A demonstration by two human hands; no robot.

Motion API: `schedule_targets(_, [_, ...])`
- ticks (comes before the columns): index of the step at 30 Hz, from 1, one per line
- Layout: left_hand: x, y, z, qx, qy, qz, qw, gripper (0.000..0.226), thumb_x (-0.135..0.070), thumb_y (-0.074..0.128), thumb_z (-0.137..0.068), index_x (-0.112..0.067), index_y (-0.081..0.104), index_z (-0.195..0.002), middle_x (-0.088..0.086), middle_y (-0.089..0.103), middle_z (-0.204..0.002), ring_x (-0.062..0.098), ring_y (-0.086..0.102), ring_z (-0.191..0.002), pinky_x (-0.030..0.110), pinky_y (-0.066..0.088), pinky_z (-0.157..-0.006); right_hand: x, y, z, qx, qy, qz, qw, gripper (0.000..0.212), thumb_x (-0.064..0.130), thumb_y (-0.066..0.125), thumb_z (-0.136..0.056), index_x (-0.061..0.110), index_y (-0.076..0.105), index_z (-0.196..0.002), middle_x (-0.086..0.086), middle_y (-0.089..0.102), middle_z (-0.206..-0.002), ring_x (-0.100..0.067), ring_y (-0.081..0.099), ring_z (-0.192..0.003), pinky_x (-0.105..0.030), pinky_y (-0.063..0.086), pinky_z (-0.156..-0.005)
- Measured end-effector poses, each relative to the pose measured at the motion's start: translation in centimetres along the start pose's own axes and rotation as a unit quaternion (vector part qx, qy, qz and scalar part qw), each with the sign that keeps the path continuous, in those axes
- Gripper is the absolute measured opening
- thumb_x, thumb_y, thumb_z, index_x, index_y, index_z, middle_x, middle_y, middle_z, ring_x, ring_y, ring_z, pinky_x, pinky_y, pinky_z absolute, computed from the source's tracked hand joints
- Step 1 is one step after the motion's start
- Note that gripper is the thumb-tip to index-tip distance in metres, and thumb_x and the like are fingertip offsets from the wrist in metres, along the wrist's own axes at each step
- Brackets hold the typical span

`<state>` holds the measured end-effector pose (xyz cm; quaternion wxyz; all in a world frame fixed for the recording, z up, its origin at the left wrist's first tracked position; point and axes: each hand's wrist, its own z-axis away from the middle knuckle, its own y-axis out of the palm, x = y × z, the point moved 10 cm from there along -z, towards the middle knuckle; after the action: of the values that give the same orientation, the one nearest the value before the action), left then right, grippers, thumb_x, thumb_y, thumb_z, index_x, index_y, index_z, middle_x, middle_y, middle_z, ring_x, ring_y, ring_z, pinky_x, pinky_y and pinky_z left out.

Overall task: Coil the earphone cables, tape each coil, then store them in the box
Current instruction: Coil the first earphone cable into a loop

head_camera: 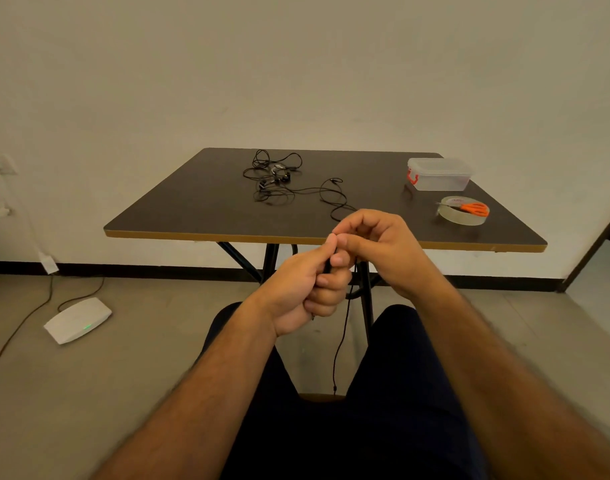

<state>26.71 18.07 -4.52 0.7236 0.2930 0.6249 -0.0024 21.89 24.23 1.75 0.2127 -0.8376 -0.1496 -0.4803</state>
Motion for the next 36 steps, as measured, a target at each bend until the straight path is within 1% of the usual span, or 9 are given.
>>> schedule_targets(5, [-0.8, 1.0, -0.1, 0.057, 0.023, 0.105, 0.993, 0.034, -0.045, 0.041, -0.097, -0.023, 0.05, -0.072, -0.01, 0.032, -0.053, 0.003, 0.02, -0.041, 0.014, 0.019, -0.036, -3.9, 1.2, 0.6, -0.013, 0.082, -0.083, 0.993, 0.018, 0.014, 0.056, -0.098, 0.001, 0.068, -0.094, -0.026, 0.065, -0.086, -0.033, 0.057, -0.079, -0.039, 0.051, -0.067])
schedule_targets(8, [-2.1, 1.2, -0.1, 0.078, 0.061, 0.166, 0.981, 0.034, -0.041, 0.041, -0.099, -0.02, 0.055, -0.076, -0.008, 0.037, -0.053, 0.002, 0.029, -0.039, 0.014, 0.026, -0.036, -6.1, 3.0, 1.9, 0.006, 0.126, -0.081, 0.989, 0.023, 0.013, 0.051, -0.101, -0.008, 0.062, -0.099, -0.029, 0.06, -0.081, -0.03, 0.055, -0.067, -0.034, 0.049, -0.059])
schedule_targets(11, [-3.9, -0.1, 0.0, 0.02, 0.12, 0.169, 0.978, 0.039, -0.042, 0.033, -0.102, -0.019, 0.055, -0.078, -0.008, 0.04, -0.052, 0.003, 0.036, -0.039, 0.016, 0.033, -0.038, -7.2, 5.0, 3.8, 0.029, 0.151, -0.075, 0.985, 0.024, 0.015, 0.047, -0.103, -0.002, 0.06, -0.094, -0.006, 0.059, -0.067, -0.018, 0.051, -0.054, -0.029, 0.047, -0.054])
schedule_targets(15, [-5.8, -2.5, 0.7, -0.098, 0.189, 0.14, 0.967, 0.039, -0.042, 0.029, -0.105, -0.019, 0.055, -0.085, -0.007, 0.048, -0.055, 0.007, 0.048, -0.047, 0.023, 0.047, -0.049, -7.0, 6.4, 6.1, 0.036, 0.161, -0.057, 0.985, 0.021, 0.014, 0.044, -0.103, 0.006, 0.061, -0.094, -0.005, 0.06, -0.065, -0.017, 0.055, -0.055, -0.026, 0.05, -0.055])
schedule_targets(20, [-6.9, -4.7, 1.5, -0.212, 0.236, 0.061, 0.947, 0.04, -0.038, 0.028, -0.107, -0.014, 0.058, -0.095, -0.001, 0.061, -0.061, 0.014, 0.063, -0.056, 0.031, 0.057, -0.058, -3.5, 6.1, 6.2, 0.066, 0.133, -0.011, 0.989, 0.024, 0.03, 0.047, -0.099, 0.018, 0.067, -0.102, 0.001, 0.063, -0.069, -0.017, 0.057, -0.058, -0.026, 0.051, -0.056])
schedule_targets(24, [-7.3, -5.3, 1.9, -0.262, 0.257, -0.01, 0.93, 0.039, -0.036, 0.028, -0.108, -0.013, 0.056, -0.093, -0.001, 0.063, -0.061, 0.015, 0.063, -0.055, 0.031, 0.057, -0.055, -0.7, 5.5, 5.3, 0.11, 0.105, 0.117, 0.981, 0.019, 0.021, 0.056, -0.098, 0.036, 0.062, -0.108, 0.006, 0.063, -0.067, -0.009, 0.059, -0.057, -0.019, 0.051, -0.059])
schedule_targets(27, [-7.7, -5.2, 2.0, -0.266, 0.265, -0.06, 0.925, 0.039, -0.035, 0.028, -0.108, -0.012, 0.056, -0.092, 0.0, 0.063, -0.061, 0.016, 0.062, -0.052, 0.029, 0.055, -0.051, 0.5, 4.6, 4.6, 0.119, 0.08, 0.222, 0.965, 0.02, 0.02, 0.058, -0.097, 0.039, 0.062, -0.103, 0.006, 0.064, -0.067, -0.009, 0.062, -0.065, -0.018, 0.054, -0.067])
schedule_targets(32, [-7.2, -4.1, 1.7, -0.256, 0.226, -0.194, 0.92, 0.04, -0.035, 0.028, -0.108, -0.01, 0.056, -0.093, 0.001, 0.064, -0.065, 0.014, 0.06, -0.055, 0.027, 0.052, -0.053, 2.8, 3.6, 3.5, 0.11, 0.031, 0.317, 0.942, 0.016, 0.018, 0.062, -0.093, 0.027, 0.071, -0.103, 0.017, 0.066, -0.082, 0.0, 0.063, -0.082, -0.023, 0.055, -0.077])
schedule_targets(36, [-5.7, -2.4, 0.7, -0.196, 0.176, -0.274, 0.925, 0.047, -0.037, 0.028, -0.108, -0.011, 0.055, -0.08, -0.004, 0.054, -0.054, 0.011, 0.05, -0.048, 0.026, 0.04, -0.047, 5.5, 2.9, 2.1, 0.078, -0.046, 0.348, 0.933, 0.018, 0.012, 0.062, -0.09, 0.025, 0.073, -0.097, 0.021, 0.064, -0.086, 0.002, 0.061, -0.087, -0.017, 0.051, -0.077])
